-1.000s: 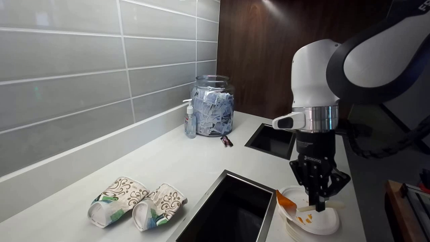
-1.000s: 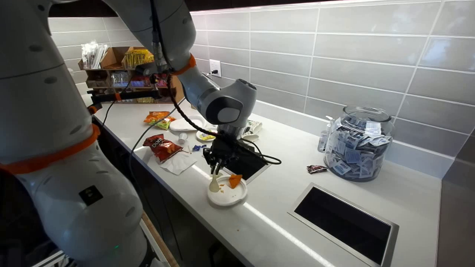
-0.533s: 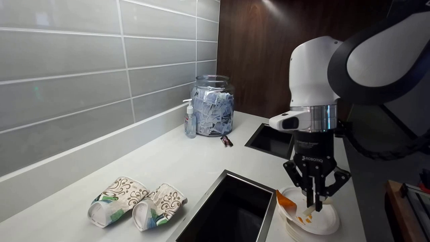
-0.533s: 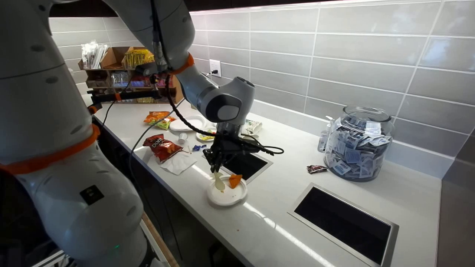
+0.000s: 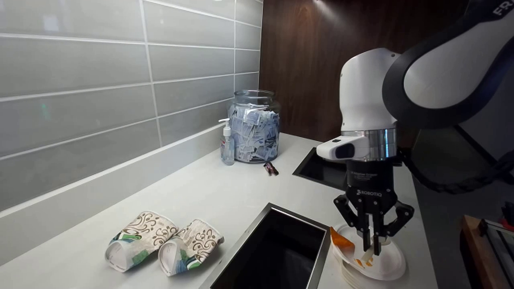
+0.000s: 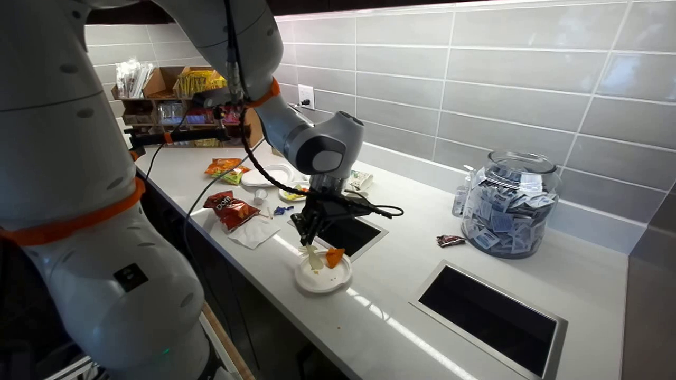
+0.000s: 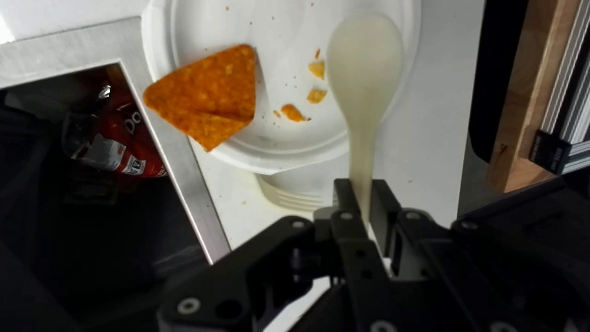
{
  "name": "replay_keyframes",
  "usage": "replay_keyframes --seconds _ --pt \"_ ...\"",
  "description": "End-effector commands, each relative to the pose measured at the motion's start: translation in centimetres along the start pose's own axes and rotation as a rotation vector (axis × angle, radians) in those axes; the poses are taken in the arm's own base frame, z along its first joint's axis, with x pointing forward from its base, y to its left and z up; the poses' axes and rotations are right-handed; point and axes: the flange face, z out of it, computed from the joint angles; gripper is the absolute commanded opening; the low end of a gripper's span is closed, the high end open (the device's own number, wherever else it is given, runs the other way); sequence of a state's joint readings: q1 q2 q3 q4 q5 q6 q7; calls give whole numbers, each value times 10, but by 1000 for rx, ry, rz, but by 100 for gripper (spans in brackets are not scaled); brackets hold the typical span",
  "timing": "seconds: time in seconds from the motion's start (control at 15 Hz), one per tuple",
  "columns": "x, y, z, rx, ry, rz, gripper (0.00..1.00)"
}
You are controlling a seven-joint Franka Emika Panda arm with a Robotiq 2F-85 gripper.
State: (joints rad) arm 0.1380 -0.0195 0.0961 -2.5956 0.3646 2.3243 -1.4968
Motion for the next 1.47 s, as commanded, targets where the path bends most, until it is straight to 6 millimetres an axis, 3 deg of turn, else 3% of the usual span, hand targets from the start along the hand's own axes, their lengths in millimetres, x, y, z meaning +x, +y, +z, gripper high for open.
replay_keyframes --seconds 0.0,0.73,1.4 --pt "0 0 0 1 0 -1 3" --pt "1 5 14 54 -1 -94 3" --pt "11 24 22 58 2 -267 3"
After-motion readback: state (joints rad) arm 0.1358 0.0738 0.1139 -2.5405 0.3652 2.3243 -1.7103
